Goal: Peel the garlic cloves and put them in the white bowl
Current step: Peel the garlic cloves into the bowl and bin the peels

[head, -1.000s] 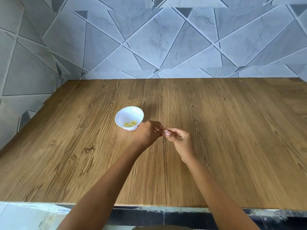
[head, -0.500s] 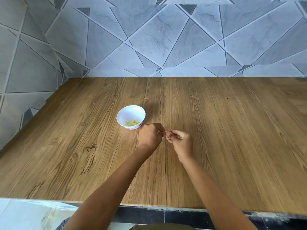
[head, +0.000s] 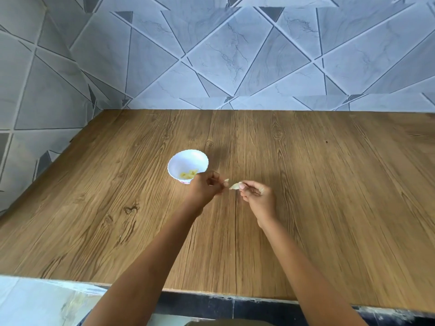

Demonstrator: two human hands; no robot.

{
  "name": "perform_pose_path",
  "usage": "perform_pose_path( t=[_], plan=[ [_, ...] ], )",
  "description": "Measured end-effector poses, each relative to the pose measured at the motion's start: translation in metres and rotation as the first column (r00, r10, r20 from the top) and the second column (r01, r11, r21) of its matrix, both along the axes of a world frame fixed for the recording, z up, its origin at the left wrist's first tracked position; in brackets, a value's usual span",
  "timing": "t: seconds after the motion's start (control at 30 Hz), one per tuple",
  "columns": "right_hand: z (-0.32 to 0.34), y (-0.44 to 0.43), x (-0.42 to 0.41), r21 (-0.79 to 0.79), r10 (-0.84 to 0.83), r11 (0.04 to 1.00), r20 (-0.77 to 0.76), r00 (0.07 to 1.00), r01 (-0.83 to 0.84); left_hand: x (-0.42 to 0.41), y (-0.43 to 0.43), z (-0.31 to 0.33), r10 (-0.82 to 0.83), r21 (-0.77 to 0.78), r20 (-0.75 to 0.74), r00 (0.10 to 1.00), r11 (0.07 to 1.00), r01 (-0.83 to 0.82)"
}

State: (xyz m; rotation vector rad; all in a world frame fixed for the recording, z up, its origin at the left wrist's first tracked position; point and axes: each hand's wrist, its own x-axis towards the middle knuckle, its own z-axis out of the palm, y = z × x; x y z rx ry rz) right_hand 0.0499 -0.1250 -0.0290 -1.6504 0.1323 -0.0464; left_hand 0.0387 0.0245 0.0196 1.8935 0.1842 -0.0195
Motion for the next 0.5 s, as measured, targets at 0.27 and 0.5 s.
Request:
perform_pose_path(
  t=[0.27,0.5],
  plan=[
    [-0.005,0.004,0.012,-0.774,0.081,0.628,0.167,0.983,0.08,-0.024,0.019,-0.002,0.074,-0.095,-0.041,0.996,0.992,-0.078],
    [-0.009,0.007,0.003,-0.641,0.069,0.752,0.308,0.949,0.154,-0.05,0.032,-0.004,0.048,-0.144,-0.05,0.998,0.988,-0.055]
  ],
)
